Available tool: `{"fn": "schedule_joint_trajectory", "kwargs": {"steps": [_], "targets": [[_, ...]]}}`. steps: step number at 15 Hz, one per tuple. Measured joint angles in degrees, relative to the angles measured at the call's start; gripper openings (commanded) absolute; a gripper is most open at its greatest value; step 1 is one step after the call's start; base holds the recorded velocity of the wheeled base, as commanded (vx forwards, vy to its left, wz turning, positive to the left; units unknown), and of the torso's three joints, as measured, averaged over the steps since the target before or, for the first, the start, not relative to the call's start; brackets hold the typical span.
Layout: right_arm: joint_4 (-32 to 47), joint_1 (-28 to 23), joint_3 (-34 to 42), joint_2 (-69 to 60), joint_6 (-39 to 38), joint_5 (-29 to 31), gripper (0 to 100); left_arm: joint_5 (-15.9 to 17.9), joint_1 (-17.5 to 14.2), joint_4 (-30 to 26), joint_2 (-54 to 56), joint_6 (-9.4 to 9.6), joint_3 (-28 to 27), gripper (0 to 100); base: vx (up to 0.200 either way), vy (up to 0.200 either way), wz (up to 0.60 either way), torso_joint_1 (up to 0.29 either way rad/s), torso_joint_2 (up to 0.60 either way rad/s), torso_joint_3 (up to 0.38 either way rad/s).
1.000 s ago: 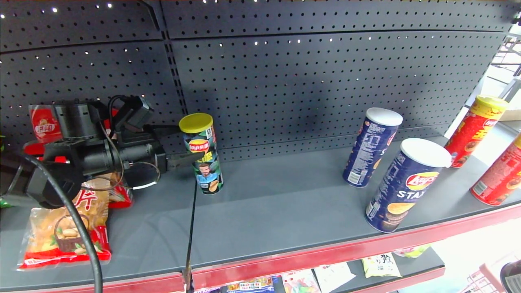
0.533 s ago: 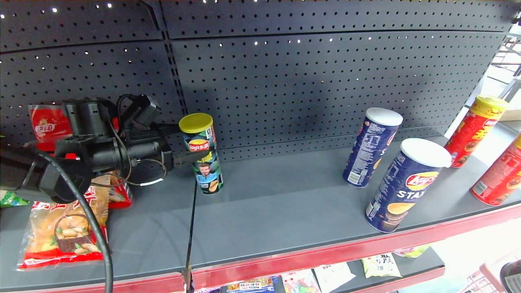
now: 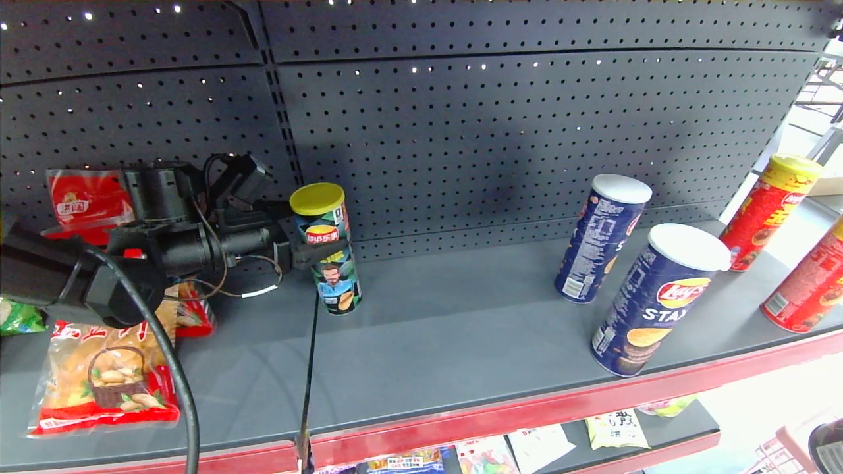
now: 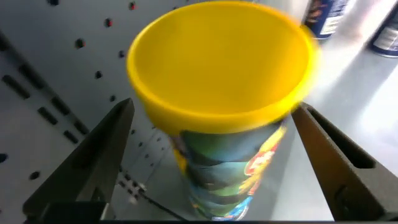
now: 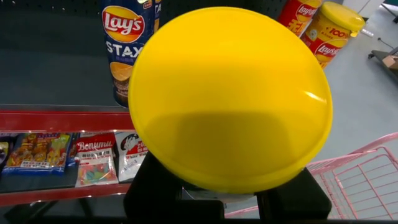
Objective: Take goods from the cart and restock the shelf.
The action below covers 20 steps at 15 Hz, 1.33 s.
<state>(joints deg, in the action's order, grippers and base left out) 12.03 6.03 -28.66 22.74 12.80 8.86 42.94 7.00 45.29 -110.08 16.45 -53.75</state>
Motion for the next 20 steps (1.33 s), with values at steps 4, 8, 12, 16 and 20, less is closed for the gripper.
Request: {"fn": "schedule_joint_trajectory", "kwargs": {"steps": [4,8,12,16,20], "targets": [[0.0,0.0,0.1,0.1,0.0,0.0,0,-0.8,0.3,3.4,-1.2,-1.4,0.3,0,0.0,0.0,0.0,0.0,0.0,0.0],[0.0,0.0,0.2,0.2,0.0,0.0,0,-1.1,1.5,3.7,-0.9,-1.83,1.9,0,0.0,0.0,0.0,0.0,0.0,0.0],[0.0,0.0,0.4,0.3,0.0,-0.1,0,-1.5,2.7,3.1,1.8,-4.82,4.7,0,0.0,0.0,0.0,0.0,0.0,0.0],[-0.1,0.0,0.3,1.1,0.0,-0.3,0,-2.8,2.8,3.2,5.6,-5.03,7.0,0,0.0,0.0,0.0,0.0,0.0,0.0],[-0.1,0.1,0.3,1.6,0.0,-0.3,0,-3.6,3.5,3.4,10.9,-5.41,15.1,0,0.0,0.0,0.0,0.0,0.0,0.0]]}}
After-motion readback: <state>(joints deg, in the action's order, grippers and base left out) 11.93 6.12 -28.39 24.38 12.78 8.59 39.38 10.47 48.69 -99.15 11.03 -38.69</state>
